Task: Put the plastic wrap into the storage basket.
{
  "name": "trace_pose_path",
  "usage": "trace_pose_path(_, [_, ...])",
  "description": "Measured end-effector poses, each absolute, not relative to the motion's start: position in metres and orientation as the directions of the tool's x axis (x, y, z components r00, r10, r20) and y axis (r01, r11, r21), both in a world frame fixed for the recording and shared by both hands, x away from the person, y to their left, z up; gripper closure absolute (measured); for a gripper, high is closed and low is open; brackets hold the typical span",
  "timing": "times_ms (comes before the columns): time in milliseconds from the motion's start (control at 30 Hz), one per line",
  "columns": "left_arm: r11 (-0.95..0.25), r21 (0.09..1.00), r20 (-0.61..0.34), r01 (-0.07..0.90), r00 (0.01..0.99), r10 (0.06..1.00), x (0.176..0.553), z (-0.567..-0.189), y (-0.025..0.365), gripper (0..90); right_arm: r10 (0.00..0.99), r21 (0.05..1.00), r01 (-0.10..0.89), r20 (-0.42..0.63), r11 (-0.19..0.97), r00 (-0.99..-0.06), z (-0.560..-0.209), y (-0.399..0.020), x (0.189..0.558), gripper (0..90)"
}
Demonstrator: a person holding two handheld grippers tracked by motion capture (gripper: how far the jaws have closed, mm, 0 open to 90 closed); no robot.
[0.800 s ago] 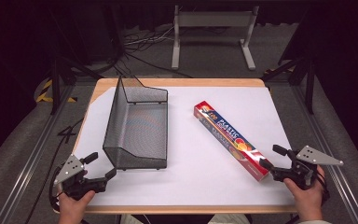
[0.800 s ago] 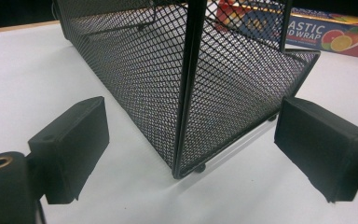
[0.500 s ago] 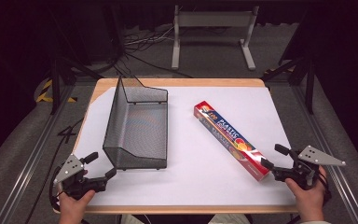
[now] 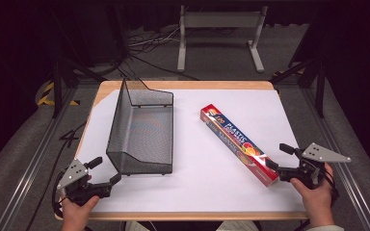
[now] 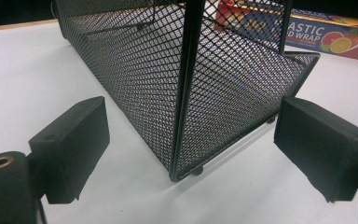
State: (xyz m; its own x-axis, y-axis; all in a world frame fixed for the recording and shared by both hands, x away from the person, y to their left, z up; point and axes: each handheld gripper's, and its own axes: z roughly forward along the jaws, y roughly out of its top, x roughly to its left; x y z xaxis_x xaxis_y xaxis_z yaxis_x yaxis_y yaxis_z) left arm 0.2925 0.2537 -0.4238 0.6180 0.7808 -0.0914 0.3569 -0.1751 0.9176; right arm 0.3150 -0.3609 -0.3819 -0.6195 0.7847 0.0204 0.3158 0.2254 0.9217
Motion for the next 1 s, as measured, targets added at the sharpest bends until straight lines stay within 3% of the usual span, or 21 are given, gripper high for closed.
trace_pose_path(533, [-0.183,0.914,-0.09,0.363,0.619,0.78,0.292,-0.425,0.254,11.4,0.776,0.9,0.367,0.053,0.236,-0.629,-0.364,-0.35,0.352,13.5])
trace_pose_path(1000, [-0.181,0.913,-0.093,0.367,0.617,0.782,0.292,-0.425,0.253,11.6,0.756,0.839,0.457,0.088,0.295,-0.649,-0.366,-0.324,0.379,16.2])
